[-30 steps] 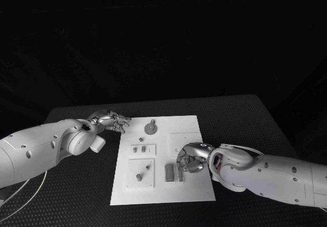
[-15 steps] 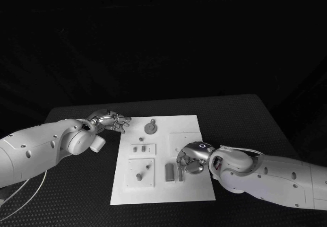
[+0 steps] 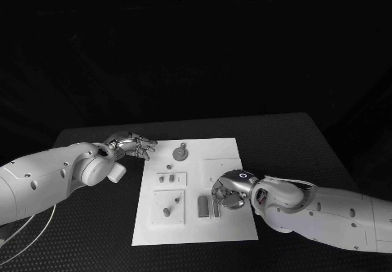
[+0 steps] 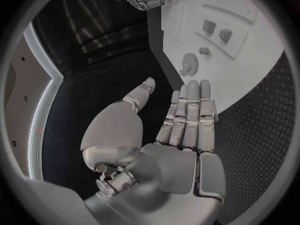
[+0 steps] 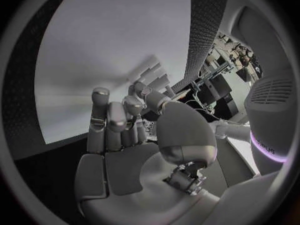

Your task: Assemble the parts on the task board

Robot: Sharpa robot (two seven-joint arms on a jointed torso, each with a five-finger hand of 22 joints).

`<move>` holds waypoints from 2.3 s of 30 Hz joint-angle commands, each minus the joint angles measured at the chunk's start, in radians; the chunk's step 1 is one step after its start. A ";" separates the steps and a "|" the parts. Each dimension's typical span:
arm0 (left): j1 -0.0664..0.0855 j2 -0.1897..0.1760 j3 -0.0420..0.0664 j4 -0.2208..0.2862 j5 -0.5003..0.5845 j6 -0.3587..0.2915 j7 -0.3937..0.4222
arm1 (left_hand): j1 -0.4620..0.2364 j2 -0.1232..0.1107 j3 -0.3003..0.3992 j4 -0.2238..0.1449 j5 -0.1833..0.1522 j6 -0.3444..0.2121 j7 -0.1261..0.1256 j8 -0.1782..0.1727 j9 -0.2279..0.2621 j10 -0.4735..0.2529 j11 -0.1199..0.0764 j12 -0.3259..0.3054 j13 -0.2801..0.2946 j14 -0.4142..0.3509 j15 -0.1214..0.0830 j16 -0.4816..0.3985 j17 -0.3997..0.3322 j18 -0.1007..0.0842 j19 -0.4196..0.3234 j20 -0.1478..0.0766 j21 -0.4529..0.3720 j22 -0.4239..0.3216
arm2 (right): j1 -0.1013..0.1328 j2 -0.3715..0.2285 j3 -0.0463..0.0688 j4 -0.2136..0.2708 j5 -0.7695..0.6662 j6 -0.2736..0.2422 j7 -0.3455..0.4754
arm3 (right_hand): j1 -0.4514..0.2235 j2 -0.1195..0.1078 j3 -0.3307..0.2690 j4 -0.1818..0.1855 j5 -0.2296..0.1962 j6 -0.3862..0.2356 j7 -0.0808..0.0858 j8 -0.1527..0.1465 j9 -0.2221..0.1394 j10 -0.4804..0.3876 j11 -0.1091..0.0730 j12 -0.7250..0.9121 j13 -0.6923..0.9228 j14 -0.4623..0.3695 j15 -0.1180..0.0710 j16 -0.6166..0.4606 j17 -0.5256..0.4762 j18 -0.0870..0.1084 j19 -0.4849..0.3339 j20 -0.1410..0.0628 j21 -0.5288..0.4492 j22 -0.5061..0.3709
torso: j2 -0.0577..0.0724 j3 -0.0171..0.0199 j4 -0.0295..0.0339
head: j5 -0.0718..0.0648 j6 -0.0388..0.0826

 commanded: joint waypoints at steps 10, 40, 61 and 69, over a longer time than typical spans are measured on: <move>0.001 0.003 0.000 0.001 -0.003 -0.013 0.028 | -0.004 0.007 -0.003 0.003 -0.004 -0.007 0.000 0.004 -0.002 -0.008 -0.002 0.001 0.001 -0.005 0.001 -0.004 0.001 0.012 -0.004 0.000 -0.004 0.000 | 0.015 -0.027 0.021 0.009 0.397 -0.265 0.051 | -0.053 -0.107 -0.004 0.079 0.000 -0.098 0.036 -0.056 -0.021 -0.026 0.026 -0.016 -0.003 -0.009 0.013 -0.014 -0.017 0.021 0.012 -0.005 -0.008 0.008 | -0.001 -0.0021 -0.0006 | -0.006 0.015; 0.001 0.055 0.003 -0.103 0.202 -0.150 0.232 | -0.037 0.009 0.024 -0.033 -0.003 -0.134 -0.059 -0.041 -0.021 -0.261 -0.014 -0.007 -0.108 -0.311 0.103 -0.402 -0.134 -0.015 -0.377 0.142 -0.015 -0.243 | 0.041 0.279 0.245 -0.739 1.257 0.158 0.434 | -0.147 0.000 -0.052 0.014 0.000 -0.292 0.107 -0.111 -0.041 -0.477 0.195 -0.745 -0.668 -0.633 0.311 -0.890 -0.490 -0.135 -0.685 0.207 -0.565 -0.219 | -0.077 -0.0066 -0.0285 | 0.032 0.205; -0.004 0.119 0.005 -0.195 0.237 -0.156 0.268 | -0.980 0.085 -0.450 0.193 -0.055 -0.827 -0.193 -0.289 -0.477 -1.095 -0.149 -0.068 -0.276 -0.904 -0.054 -0.875 -0.439 -0.015 -1.006 0.045 -0.075 -1.106 | 0.012 0.298 0.312 -0.737 1.274 0.153 0.458 | -1.072 0.029 -0.658 0.276 -0.046 -1.068 -0.073 -0.230 -0.723 -1.242 0.031 -1.064 -1.128 -1.252 0.125 -1.409 -0.957 -0.241 -1.171 0.029 -0.873 -0.591 | -0.092 -0.0032 -0.0366 | 0.056 0.270; -0.036 0.097 0.028 -0.089 0.257 -0.250 0.306 | -0.980 0.085 -0.450 0.193 -0.055 -0.827 -0.193 -0.289 -0.477 -1.095 -0.149 -0.068 -0.276 -0.904 -0.054 -0.875 -0.439 -0.015 -1.006 0.045 -0.075 -1.106 | 0.009 0.258 0.296 -0.631 1.328 0.069 0.485 | -1.072 0.029 -0.658 0.276 -0.046 -1.068 -0.073 -0.230 -0.723 -1.242 0.031 -1.064 -1.128 -1.252 0.125 -1.409 -0.957 -0.241 -1.171 0.029 -0.873 -1.307 | -0.126 -0.0101 -0.0259 | 0.053 0.217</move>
